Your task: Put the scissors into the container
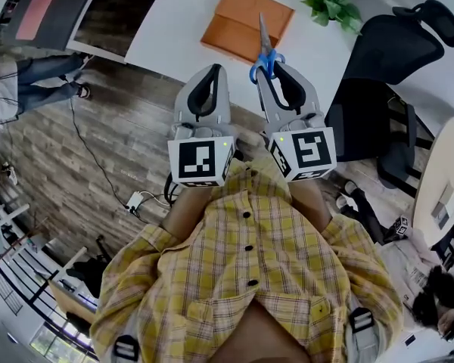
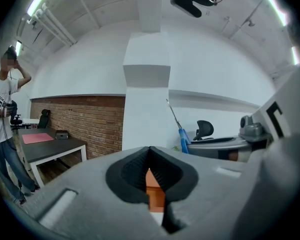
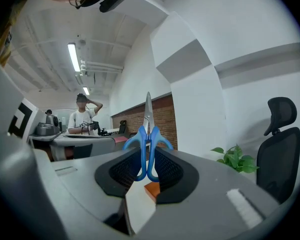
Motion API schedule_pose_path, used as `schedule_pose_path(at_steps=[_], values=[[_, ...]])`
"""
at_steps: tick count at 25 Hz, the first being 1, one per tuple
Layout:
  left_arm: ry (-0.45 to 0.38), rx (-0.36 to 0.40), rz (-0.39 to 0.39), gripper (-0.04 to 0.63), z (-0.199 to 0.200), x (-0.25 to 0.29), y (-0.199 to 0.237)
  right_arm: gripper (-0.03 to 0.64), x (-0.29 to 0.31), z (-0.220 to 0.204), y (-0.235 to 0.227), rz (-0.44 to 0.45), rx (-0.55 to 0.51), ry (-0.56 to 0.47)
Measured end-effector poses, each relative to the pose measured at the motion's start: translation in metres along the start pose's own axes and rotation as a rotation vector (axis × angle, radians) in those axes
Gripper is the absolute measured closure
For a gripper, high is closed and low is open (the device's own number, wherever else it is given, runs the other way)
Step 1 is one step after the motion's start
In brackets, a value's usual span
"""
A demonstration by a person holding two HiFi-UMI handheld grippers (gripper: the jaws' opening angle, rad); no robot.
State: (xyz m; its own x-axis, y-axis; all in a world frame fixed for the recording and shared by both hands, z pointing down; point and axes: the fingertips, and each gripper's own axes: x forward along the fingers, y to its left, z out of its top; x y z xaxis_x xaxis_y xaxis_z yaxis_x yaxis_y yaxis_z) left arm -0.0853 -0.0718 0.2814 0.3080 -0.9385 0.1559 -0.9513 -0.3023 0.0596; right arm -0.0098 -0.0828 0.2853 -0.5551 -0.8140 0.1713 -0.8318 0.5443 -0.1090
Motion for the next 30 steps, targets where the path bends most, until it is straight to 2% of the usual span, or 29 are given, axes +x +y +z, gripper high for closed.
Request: schedule_pose_path(at_steps=[7,15,24,30], values=[[0.03,-0.008,-0.07,0.595,-0.005,0.035,0.035,0.525,0.047,-0.001,0.001,-0.053,0.004,0.023],[0.057,-0.027,-0.124,0.595,-0.012,0.058,0.055,0.525,0.074,-0.006,-0.006,-0.104,0.009,0.064],[0.095,-0.045,-0.105,0.595,-0.027,0.074,0.057,0.525,0.084,-0.021,-0.019,-0.093,0.017,0.11],[0.119,-0.041,-0.08,0.595,-0.036,0.085,0.056,0.525,0.094,-0.029,-0.032,-0.068,-0.015,0.145]])
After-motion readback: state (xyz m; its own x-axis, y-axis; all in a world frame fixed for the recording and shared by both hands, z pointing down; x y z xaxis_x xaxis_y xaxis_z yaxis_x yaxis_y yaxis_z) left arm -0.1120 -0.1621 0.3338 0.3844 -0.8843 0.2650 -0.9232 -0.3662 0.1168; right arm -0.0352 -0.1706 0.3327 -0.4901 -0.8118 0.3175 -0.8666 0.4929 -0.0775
